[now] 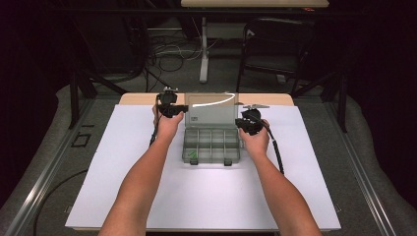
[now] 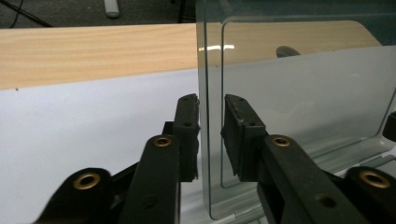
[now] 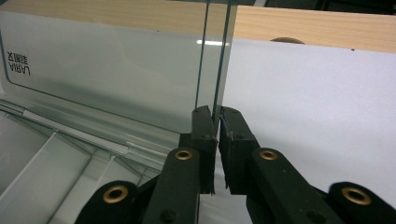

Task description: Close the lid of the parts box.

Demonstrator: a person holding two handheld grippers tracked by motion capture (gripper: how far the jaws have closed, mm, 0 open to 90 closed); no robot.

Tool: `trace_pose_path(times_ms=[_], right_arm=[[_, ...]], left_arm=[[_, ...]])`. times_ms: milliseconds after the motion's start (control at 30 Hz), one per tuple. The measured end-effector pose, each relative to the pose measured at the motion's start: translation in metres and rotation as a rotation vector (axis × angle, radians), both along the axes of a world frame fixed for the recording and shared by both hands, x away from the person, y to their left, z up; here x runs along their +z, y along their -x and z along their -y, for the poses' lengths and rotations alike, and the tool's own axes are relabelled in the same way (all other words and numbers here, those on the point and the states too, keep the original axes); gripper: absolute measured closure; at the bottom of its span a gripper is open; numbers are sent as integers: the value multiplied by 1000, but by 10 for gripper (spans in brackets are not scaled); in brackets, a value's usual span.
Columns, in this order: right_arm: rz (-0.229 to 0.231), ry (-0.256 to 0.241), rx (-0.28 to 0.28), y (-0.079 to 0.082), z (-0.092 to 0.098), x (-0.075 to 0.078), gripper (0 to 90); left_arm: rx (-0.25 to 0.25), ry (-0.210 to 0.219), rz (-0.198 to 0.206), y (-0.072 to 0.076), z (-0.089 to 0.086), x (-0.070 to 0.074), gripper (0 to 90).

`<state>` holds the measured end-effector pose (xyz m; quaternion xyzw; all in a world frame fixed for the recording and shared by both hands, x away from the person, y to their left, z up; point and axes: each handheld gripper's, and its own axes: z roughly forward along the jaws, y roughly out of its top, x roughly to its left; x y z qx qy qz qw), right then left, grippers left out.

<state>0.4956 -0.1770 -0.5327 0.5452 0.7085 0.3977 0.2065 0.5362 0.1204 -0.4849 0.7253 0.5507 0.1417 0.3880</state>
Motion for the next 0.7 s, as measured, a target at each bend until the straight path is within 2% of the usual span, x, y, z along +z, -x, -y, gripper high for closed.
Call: trace_pose_path(times_ms=[67, 300, 700], right_arm=[[0, -3, 1, 0, 0, 0, 851], [-3, -12, 0, 0, 1, 0, 852], [-1, 1, -13, 0, -1, 0, 847]], left_arm=[[9, 14, 0, -1, 1, 1, 795], [44, -12, -10, -4, 4, 1, 866], [81, 4, -3, 2, 7, 3, 883]])
